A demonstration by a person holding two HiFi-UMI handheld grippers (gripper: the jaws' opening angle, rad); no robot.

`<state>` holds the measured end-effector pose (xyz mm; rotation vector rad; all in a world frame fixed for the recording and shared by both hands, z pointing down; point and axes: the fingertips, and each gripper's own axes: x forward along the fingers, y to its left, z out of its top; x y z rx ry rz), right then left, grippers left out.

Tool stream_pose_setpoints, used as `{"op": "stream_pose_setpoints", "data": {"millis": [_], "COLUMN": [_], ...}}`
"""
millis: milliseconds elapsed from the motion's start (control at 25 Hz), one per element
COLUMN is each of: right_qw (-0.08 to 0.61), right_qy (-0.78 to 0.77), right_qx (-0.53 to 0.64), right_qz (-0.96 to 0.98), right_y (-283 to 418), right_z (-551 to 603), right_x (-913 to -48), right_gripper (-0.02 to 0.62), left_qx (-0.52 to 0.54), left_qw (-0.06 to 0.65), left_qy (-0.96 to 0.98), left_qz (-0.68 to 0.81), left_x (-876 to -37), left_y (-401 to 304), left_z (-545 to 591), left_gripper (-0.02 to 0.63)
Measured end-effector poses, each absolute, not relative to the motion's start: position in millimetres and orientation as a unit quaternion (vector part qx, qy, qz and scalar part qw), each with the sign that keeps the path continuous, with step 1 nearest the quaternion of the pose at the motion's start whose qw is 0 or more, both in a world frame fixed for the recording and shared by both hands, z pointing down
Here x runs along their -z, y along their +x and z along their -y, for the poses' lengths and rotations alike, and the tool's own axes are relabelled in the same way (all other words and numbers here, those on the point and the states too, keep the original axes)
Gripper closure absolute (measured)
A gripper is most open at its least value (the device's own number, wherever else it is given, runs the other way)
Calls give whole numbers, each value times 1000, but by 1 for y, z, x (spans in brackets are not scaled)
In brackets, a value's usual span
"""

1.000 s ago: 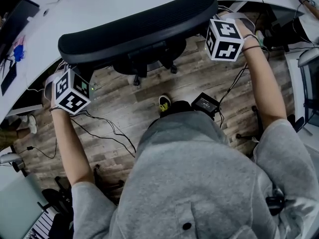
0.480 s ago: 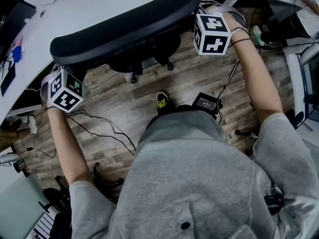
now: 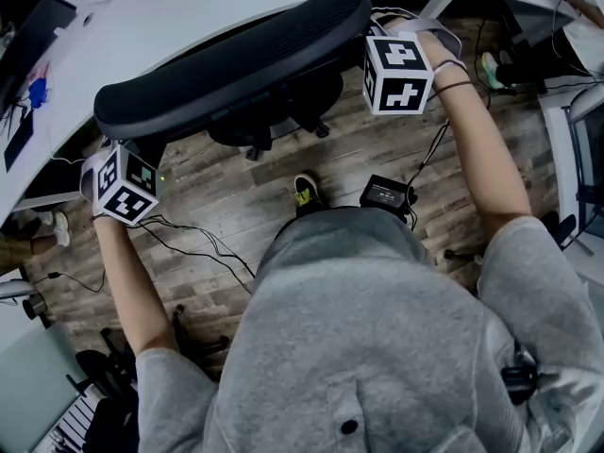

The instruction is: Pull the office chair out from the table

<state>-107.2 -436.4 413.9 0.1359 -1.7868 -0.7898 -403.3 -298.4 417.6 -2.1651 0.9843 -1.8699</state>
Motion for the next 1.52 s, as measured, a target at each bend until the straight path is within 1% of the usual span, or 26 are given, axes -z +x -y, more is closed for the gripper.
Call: {"op": "stream_pose_setpoints", "data": {"millis": [680,1520], "right_qw": [556,556], "right_qy": [46,41], "right_qx": [343,343], "right_qz": [756,756], "right_y": [-76,-56], "right_z": [413,374], "right_x": [-413,-416], "right_gripper": [457,459], "left_qx": [619,618], "left_qw": [50,46], "left_qy": [-710,-709], "left_qz": [-333,-337], "left_x": [-416,-421], "left_y": [-369,-349], "left_z": [267,228], "left_gripper": [496,495]}}
